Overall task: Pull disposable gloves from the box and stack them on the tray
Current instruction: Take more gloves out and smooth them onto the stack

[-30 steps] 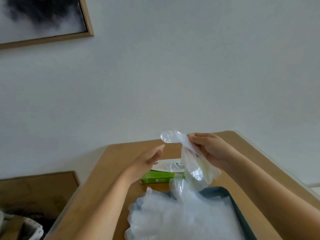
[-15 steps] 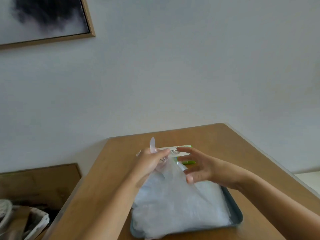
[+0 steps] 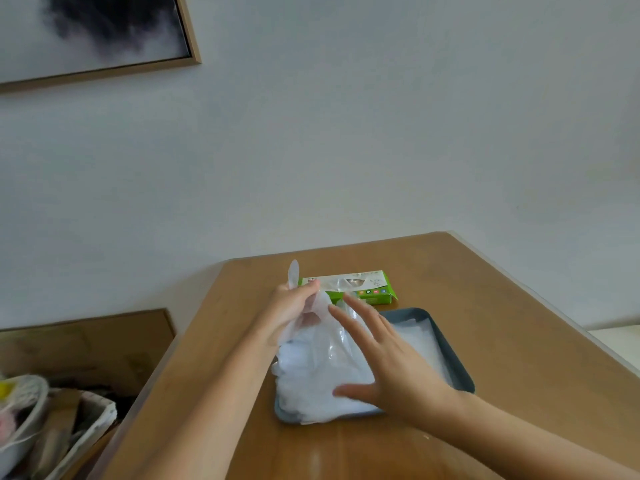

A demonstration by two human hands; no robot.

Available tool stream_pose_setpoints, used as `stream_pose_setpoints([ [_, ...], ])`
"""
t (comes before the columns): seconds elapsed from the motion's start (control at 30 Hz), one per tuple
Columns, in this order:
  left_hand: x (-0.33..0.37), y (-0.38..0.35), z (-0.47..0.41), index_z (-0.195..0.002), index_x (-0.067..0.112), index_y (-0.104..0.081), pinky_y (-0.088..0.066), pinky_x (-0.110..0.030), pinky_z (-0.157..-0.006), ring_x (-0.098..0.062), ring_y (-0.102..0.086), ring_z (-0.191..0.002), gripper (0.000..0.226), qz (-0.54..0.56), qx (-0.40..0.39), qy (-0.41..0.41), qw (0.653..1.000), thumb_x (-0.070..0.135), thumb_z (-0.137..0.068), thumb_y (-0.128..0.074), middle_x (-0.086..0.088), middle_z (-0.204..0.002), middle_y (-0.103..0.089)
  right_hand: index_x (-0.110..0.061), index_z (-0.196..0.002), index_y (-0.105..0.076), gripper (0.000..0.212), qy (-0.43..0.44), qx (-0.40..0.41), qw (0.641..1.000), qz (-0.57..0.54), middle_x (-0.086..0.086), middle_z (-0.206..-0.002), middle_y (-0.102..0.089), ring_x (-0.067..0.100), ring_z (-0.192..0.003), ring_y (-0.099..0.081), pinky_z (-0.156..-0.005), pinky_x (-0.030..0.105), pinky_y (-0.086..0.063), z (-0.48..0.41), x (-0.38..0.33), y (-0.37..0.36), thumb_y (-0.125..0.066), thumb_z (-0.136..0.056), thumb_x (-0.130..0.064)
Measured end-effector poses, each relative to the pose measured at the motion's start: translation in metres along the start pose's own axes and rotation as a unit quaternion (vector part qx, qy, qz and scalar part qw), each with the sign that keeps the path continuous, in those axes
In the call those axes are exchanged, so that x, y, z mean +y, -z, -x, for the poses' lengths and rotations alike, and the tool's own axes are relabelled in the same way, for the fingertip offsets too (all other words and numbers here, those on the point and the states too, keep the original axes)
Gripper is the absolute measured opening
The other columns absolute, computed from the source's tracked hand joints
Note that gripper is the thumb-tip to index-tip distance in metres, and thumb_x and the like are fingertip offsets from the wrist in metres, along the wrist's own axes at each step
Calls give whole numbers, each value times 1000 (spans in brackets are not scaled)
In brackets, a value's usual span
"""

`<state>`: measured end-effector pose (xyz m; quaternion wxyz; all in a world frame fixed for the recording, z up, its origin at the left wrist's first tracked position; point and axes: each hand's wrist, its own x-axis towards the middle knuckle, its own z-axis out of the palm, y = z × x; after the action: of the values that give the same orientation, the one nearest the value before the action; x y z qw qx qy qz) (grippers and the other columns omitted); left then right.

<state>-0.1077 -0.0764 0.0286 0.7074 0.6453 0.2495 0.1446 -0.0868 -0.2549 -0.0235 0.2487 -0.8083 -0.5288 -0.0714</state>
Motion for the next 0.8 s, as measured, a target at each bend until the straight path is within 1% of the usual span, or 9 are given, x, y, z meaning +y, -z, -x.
stream_pose_setpoints([
  [0.1,-3,4,-1,-86,0,-56,-51,-23,-44,-14,-60,-47,18,0,2,-4,1000,16,-94,-60,-11,-67,-57,-47,-140,-36,57,-2,101,994,-51,-16,-156,-17,4,-136,-32,-95,14,-37,-2,2,-6,-62,-90,-41],
  [0.23,-8,15,-4,-64,8,-49,-37,-17,-38,-13,-44,-36,35,-68,14,-33,997,22,-94,-61,-3,-52,-45,-26,-100,-76,21,8,143,984,-103,-9,-120,-65,-3,-101,-58,-85,10,-46,-5,10,2,-74,-81,-17],
  [0.37,-10,24,-6,-53,11,-44,-25,-17,-42,-8,-31,-35,47,-81,-26,-41,995,32,-91,-63,1,-45,-35,-20,-75,-79,5,-47,78,979,-184,-11,-81,-73,2,-74,-64,-68,13,-47,-2,5,24,-82,-72,-16],
  [0.47,-6,34,-3,-76,6,-55,-29,-18,-44,-10,-33,-42,64,-174,-107,-51,978,67,-61,-68,-10,-67,-39,-26,-70,-78,10,-104,16,966,-236,-10,-72,-73,0,-63,-59,-64,16,-46,-1,8,39,-83,-71,-17],
  [0.53,-2,42,-1,-76,7,-53,-24,-17,-38,-12,-23,-40,83,-252,-178,-71,949,85,-48,-62,-12,-73,-40,-19,-74,-78,8,-138,2,940,-311,-3,-75,-75,6,-68,-66,-71,19,-53,-2,11,49,-77,-77,-11],
  [0.6,4,49,1,-75,12,-62,-30,-20,-43,-13,-32,-46,89,-303,-237,-67,921,93,-38,-58,-9,-69,-53,-5,-79,-72,10,-179,14,891,-416,7,-74,-74,14,-64,-68,-66,24,-57,-2,12,56,-66,-86,-9],
  [0.67,8,54,2,-80,15,-71,-44,-31,-69,-22,-51,-74,81,-328,-264,-38,906,88,-47,-62,-10,-94,-63,-1,-80,-62,21,-237,23,851,-468,13,-73,-72,17,-58,-67,-55,24,-55,-2,16,58,-55,-94,-14],
  [0.73,7,59,-5,-97,2,-69,-43,-44,-99,-35,-58,-101,75,-343,-273,1,899,67,-62,-76,-20,-114,-62,-4,-74,-54,29,-294,29,837,-461,14,-65,-69,18,-51,-64,-48,25,-51,-2,22,51,-48,-99,-17],
  [0.8,4,61,-16,-105,-5,-65,-44,-45,-97,-28,-59,-98,83,-416,-246,25,875,61,-57,-83,-17,-110,-66,-7,-67,-51,35,-329,44,847,-415,8,-51,-61,18,-43,-59,-45,24,-47,-3,34,40,-46,-101,-17],
])
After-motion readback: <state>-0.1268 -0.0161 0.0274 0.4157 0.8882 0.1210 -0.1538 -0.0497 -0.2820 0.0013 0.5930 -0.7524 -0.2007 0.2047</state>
